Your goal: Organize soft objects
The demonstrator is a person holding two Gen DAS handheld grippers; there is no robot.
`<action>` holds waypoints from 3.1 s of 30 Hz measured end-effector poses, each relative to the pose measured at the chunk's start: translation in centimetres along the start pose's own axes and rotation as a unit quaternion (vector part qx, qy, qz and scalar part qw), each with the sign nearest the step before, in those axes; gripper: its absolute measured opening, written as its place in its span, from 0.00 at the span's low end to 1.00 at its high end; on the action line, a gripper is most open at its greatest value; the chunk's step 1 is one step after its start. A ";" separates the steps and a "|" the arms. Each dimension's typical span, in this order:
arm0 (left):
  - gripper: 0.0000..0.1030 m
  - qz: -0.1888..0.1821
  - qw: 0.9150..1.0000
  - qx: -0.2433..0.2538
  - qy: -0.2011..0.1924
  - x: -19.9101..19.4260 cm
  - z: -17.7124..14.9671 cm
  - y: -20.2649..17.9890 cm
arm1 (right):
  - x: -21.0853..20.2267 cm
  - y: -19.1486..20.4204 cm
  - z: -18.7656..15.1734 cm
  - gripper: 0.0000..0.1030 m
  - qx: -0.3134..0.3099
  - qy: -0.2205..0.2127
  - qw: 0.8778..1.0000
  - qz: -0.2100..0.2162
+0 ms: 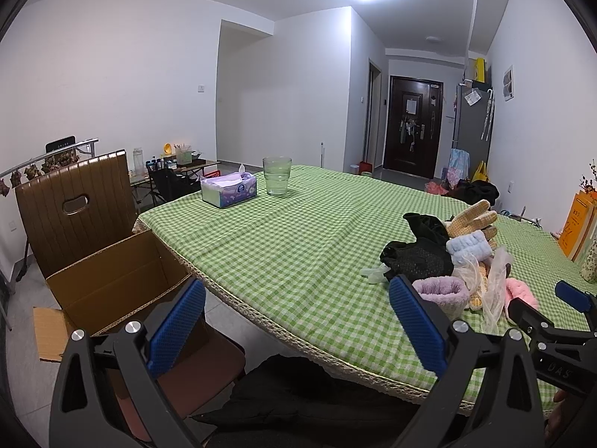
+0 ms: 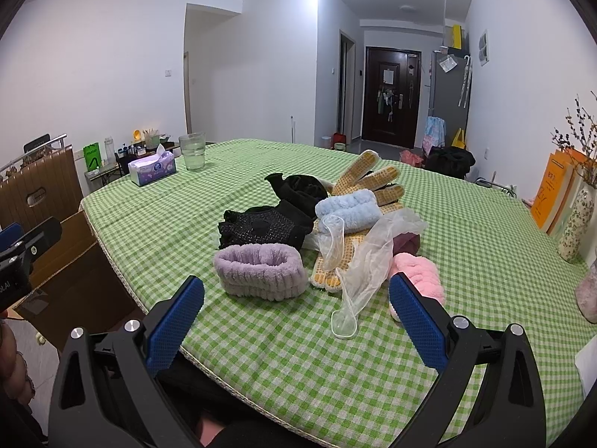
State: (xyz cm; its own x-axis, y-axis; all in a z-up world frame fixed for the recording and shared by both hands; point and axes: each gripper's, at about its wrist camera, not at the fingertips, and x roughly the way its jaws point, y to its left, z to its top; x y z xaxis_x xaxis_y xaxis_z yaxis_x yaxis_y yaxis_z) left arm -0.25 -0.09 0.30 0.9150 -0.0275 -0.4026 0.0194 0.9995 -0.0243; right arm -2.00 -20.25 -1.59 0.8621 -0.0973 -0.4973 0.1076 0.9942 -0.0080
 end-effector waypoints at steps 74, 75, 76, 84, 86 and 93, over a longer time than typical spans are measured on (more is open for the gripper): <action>0.22 -0.212 0.971 0.048 0.100 13.0 3.7 -3.1 | 9.9 -1.6 6.1 0.07 -0.001 0.025 0.998 0.054; 0.22 -0.199 0.974 0.041 0.098 13.0 3.9 -1.9 | 10.2 -0.6 6.4 0.07 -0.008 0.023 0.998 0.063; 0.22 -0.186 0.977 0.036 0.096 12.9 3.9 -0.9 | 10.3 0.2 6.5 0.07 -0.013 0.023 0.997 0.071; 0.23 -0.043 0.995 -0.034 0.085 12.6 4.3 10.1 | 12.9 10.6 9.0 0.07 -0.090 0.014 0.976 0.196; 0.23 0.008 0.995 -0.050 0.085 12.6 4.2 13.3 | 13.5 13.4 9.5 0.07 -0.105 0.015 0.967 0.229; 0.23 0.154 0.976 -0.126 0.090 11.4 2.9 23.7 | 15.7 24.3 10.2 0.07 -0.162 0.036 0.919 0.359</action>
State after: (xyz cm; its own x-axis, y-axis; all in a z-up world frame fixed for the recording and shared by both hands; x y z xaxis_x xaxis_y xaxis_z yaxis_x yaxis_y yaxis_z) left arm 11.82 23.29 -2.19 0.7759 0.2485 -0.5798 -0.3650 0.9265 -0.0913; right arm 19.23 1.89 -0.72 0.6170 0.5806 -0.5312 -0.6385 0.7639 0.0933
